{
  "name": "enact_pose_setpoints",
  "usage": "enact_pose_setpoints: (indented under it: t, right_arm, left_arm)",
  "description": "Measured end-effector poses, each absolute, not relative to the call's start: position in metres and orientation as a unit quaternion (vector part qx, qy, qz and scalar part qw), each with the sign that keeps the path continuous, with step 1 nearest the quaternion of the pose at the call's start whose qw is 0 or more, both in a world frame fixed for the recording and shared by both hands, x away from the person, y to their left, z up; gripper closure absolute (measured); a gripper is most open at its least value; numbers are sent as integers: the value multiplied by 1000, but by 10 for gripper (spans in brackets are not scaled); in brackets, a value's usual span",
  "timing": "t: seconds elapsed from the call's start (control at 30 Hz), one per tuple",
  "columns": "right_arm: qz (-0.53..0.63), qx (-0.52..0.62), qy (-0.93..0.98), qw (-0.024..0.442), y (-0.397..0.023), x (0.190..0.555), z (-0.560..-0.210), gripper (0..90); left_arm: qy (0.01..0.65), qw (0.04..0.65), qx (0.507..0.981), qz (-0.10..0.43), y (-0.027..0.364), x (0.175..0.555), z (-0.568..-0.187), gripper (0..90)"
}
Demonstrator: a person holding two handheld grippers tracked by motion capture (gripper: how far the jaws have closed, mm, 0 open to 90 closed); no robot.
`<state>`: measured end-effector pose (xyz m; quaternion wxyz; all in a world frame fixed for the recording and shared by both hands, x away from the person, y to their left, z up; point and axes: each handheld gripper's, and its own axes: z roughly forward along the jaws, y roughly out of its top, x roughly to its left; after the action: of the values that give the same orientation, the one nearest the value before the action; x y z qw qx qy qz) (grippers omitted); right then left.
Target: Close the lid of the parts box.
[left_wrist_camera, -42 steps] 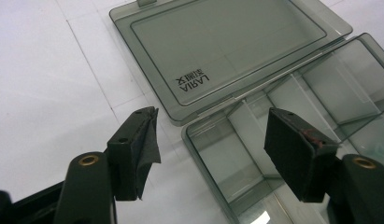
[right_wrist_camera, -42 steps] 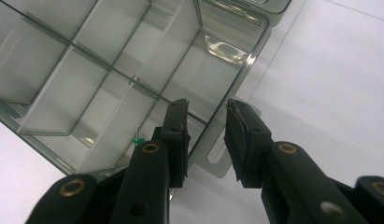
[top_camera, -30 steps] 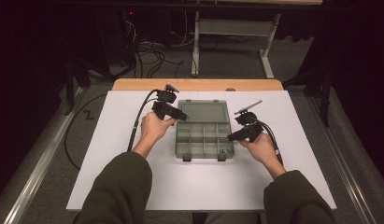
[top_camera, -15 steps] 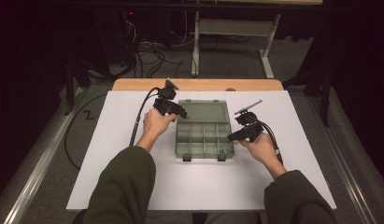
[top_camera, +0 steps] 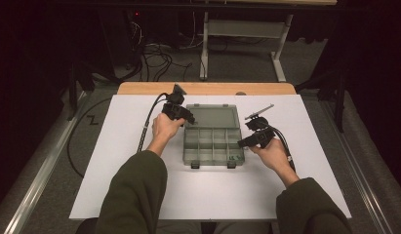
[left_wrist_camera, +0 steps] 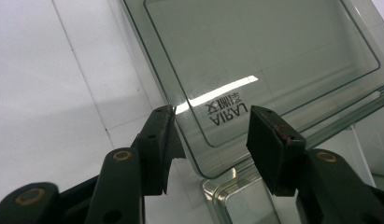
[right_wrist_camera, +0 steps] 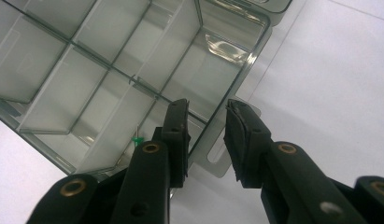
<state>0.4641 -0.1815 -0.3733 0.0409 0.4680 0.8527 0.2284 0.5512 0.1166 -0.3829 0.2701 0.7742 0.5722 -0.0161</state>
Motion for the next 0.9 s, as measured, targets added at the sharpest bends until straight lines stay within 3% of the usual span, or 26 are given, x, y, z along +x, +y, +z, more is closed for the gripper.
enact_pose_setpoints:
  t: [0.9]
  right_arm:
    - [224, 474, 851, 32, -181, 466, -372, 730]
  left_arm:
    - [598, 275, 751, -57, 121, 563, -400, 504]
